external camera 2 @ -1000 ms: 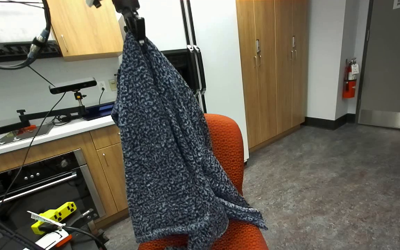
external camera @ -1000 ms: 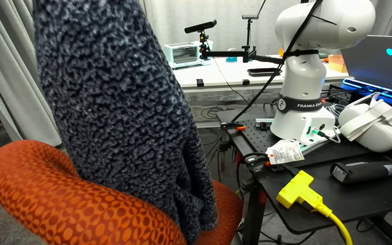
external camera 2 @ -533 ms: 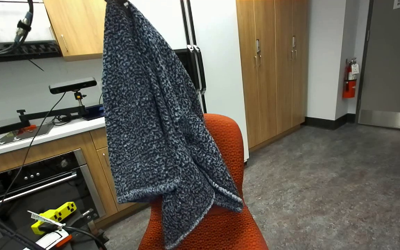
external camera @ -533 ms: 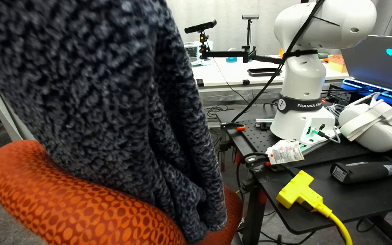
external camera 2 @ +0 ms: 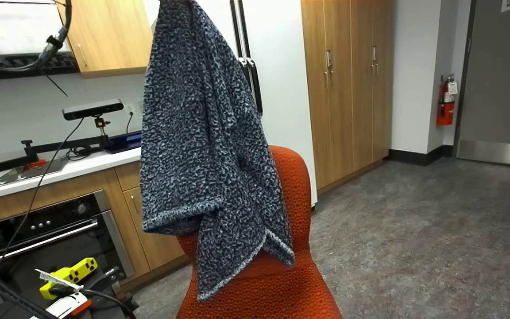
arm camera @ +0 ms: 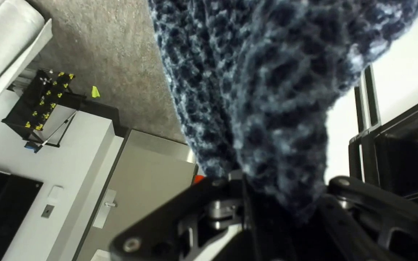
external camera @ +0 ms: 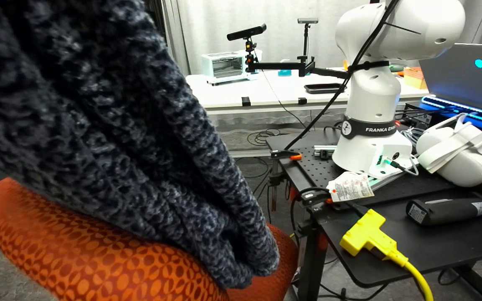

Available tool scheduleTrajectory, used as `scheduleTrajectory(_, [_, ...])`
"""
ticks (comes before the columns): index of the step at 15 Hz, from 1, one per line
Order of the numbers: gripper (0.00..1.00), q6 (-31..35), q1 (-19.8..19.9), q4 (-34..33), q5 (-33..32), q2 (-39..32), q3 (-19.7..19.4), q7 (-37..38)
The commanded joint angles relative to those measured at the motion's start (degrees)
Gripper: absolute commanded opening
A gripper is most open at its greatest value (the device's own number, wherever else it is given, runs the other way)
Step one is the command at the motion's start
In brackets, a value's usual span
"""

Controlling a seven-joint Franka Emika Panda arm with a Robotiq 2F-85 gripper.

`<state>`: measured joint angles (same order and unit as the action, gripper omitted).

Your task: Hang the fleece on the head rest of the armchair

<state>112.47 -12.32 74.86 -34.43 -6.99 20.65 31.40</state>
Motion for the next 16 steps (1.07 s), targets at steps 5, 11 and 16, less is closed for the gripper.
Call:
scheduleTrajectory(5, [0.02,17.17,6.56,-5.61,15.63,-15.54,-0.58,-10.35])
scheduleTrajectory(11, [0.02,16.25,9.16,-2.01,21.99,-24.23,0.28,-15.35])
scheduleTrajectory(16, [0.38,13.36,4.95,-1.3,31.7,-25.53,-8.76,-21.83])
